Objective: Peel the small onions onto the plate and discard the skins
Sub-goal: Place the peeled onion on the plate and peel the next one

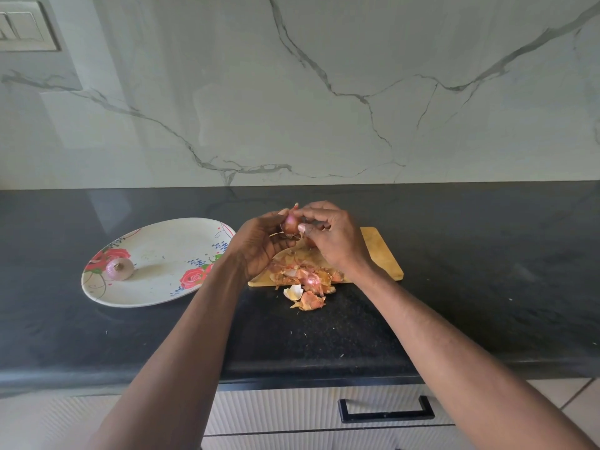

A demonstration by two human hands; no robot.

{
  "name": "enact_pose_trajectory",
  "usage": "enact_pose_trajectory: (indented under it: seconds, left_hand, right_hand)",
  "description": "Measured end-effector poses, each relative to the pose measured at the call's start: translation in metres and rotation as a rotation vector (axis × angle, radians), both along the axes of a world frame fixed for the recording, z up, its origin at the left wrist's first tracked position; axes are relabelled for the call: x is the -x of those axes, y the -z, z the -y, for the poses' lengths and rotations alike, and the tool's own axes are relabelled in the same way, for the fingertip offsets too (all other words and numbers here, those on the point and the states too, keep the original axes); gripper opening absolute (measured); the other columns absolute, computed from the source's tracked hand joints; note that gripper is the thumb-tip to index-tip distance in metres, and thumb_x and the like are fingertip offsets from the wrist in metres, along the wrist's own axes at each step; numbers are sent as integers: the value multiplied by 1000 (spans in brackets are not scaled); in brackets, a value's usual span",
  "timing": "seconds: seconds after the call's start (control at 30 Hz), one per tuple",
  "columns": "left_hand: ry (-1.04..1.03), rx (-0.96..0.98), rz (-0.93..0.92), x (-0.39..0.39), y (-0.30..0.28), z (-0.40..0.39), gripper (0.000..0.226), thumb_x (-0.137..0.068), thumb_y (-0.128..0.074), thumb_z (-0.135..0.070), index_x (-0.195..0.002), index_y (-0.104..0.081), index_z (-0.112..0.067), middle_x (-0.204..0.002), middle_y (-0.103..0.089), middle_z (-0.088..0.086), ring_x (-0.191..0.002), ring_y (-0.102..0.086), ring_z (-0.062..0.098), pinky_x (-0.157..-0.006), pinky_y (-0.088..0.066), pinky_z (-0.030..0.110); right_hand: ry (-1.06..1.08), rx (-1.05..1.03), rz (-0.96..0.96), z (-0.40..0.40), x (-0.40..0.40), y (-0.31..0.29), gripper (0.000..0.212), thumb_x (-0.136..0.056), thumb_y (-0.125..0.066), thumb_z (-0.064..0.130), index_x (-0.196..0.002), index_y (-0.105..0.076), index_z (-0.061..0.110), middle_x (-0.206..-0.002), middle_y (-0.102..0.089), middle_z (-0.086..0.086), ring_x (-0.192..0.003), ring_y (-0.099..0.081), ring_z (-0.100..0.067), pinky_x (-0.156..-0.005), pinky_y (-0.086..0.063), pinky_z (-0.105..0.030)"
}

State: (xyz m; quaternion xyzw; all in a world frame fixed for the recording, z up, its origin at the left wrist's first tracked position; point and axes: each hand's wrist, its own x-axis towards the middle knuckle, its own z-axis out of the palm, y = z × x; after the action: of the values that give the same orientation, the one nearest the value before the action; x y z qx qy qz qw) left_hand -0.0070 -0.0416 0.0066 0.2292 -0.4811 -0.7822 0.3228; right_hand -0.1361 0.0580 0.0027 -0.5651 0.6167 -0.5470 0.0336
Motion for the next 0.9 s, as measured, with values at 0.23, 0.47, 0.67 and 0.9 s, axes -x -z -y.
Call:
enact_pose_trajectory:
  seconds: [0.23, 0.47, 0.67, 0.9]
  left_hand:
    - [0, -11, 16, -1, -3, -2, 19, -96, -61, -11, -107, -67, 2, -92, -65, 16, -70, -60, 21, -55, -55, 24]
    - [-2, -11, 20, -2, -4, -4, 17, -95, -61, -10, -105, -67, 1, -95, -64, 17, -72, -60, 22, -53, -55, 24]
    - [25, 9, 31, -3, -3, -3, 16, -96, -59, -9, -105, -69, 0, -95, -66, 17, -75, -61, 21, -60, -57, 26]
    - [18, 14, 39, -1, -2, -2, 16, -96, -61, -8, -106, -70, 2, -96, -68, 18, -72, -64, 22, -61, -58, 27]
  right_hand:
    - [-15, -17, 49, 4, 3, 2, 15, -83, -78, 4, -93, -73, 14, -102, -69, 1, -90, -65, -9, -77, -52, -15]
    - [-35, -9, 129, 3, 2, 3, 15, -87, -74, 5, -91, -70, 20, -90, -70, 6, -82, -64, -6, -73, -55, -21]
    - [41, -8, 143, 6, 4, 2, 14, -88, -73, 5, -98, -77, 14, -97, -73, 4, -89, -68, -8, -75, -53, -16]
    - [71, -74, -2, 5, 3, 4, 9, -96, -63, 7, -94, -68, 14, -96, -64, 6, -83, -58, -3, -67, -41, -7]
